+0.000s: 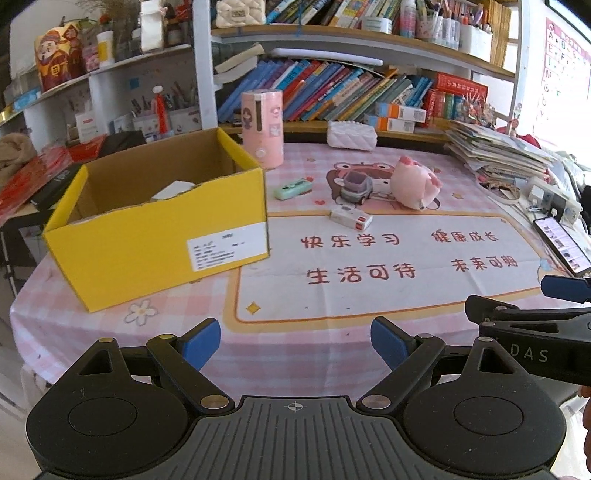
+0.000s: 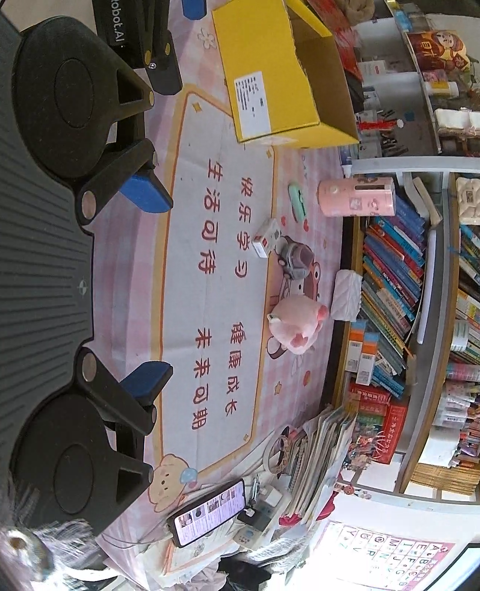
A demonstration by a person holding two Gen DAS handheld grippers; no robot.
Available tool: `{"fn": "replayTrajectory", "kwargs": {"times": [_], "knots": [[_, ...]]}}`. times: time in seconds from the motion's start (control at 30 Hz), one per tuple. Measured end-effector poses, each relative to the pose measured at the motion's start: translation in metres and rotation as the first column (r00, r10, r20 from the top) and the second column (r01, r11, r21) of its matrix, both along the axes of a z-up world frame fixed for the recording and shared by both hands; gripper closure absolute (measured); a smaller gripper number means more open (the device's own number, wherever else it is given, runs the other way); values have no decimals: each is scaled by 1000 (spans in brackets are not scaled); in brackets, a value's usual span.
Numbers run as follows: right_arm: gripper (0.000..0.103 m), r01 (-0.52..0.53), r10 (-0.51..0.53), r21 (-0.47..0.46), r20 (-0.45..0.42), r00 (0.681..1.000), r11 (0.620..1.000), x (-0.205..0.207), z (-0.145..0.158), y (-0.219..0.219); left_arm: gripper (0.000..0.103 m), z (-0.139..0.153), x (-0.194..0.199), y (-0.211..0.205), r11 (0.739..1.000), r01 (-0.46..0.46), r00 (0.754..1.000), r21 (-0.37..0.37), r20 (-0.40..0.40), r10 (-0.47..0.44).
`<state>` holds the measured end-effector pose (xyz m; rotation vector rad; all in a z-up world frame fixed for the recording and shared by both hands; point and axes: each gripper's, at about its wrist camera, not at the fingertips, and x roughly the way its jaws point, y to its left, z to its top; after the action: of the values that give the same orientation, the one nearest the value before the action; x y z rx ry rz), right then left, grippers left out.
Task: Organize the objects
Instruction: 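Withdraw both tools from the box toward the remaining table items, then grasp the pink plush pig with the right tool while the left reaches the white card box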
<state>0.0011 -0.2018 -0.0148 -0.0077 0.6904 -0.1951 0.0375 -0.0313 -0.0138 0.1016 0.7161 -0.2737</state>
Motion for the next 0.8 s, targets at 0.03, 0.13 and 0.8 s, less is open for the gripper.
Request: {"fn": "replayTrajectory", "kwargs": {"times": [0.03, 0.13, 0.8], "knots": [[16, 3, -3, 1, -4, 1000, 1000, 3, -1, -3, 12, -1, 2, -2, 1000, 2, 1000, 0, -2, -2], [16, 8, -8, 2, -16, 1000, 1000, 11, -3, -10, 12, -3, 11, -8, 1000, 3, 1000, 0, -11, -3], [16, -27, 28, 24, -50, 998, 999, 87, -9, -62, 12, -5, 79, -60, 1000, -25, 1000, -3, -12, 25]]}}
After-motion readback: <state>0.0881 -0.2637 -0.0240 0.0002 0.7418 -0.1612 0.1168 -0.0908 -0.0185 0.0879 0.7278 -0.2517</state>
